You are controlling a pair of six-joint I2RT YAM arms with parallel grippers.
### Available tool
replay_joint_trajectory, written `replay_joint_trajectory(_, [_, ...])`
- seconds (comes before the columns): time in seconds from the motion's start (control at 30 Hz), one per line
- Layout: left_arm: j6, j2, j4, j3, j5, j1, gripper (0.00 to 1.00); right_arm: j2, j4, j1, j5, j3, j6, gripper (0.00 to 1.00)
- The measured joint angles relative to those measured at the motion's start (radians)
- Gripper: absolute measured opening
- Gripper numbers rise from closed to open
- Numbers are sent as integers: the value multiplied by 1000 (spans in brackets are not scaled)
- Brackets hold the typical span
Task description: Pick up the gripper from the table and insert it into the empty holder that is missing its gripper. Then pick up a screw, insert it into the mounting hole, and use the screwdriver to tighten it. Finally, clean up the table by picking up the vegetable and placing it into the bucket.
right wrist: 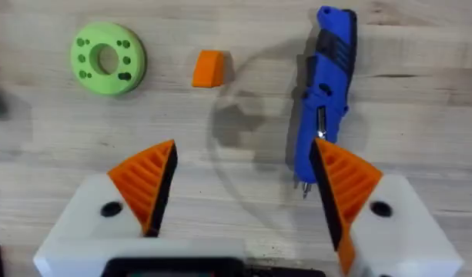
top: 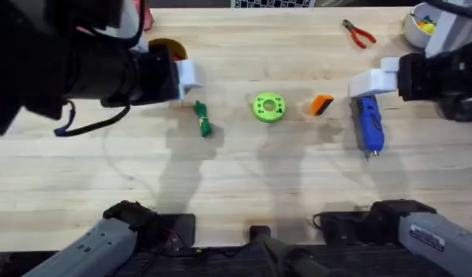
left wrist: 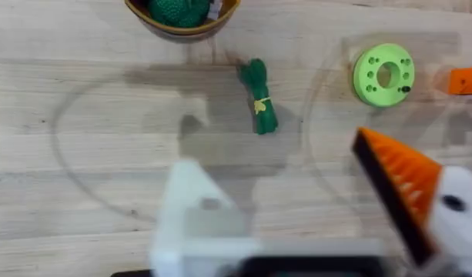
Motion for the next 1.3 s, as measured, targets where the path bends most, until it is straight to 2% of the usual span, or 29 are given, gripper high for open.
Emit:
replay_joint_trajectory(0.03, [1,-23,-13,0,-23,0,974,0,0,0,0,0,0,994])
replay_joint_trajectory(0.23, [4,-106,-23,-3,-100,0,985,0,-1,0,0,0,0,994])
replay_joint_trajectory(0.4, [33,-278,-22,-64,-134,0,985,0,-1,0,0,0,0,993])
replay_joint_trajectory(0.57, [164,-445,-23,-81,-152,0,985,0,-1,0,0,0,0,993])
replay_joint_trajectory(0.7, [268,-525,-25,-81,-165,0,985,0,-1,0,0,0,0,994])
replay_joint_trajectory(0.83, [315,-562,-87,-82,-183,0,985,0,-1,0,0,0,0,994])
replay_joint_trajectory(1.1, [374,-569,-40,-110,-250,0,985,0,-1,0,0,0,0,994])
replay_joint_trajectory(1.3, [390,-569,94,-213,-320,0,985,0,-1,0,0,0,0,994])
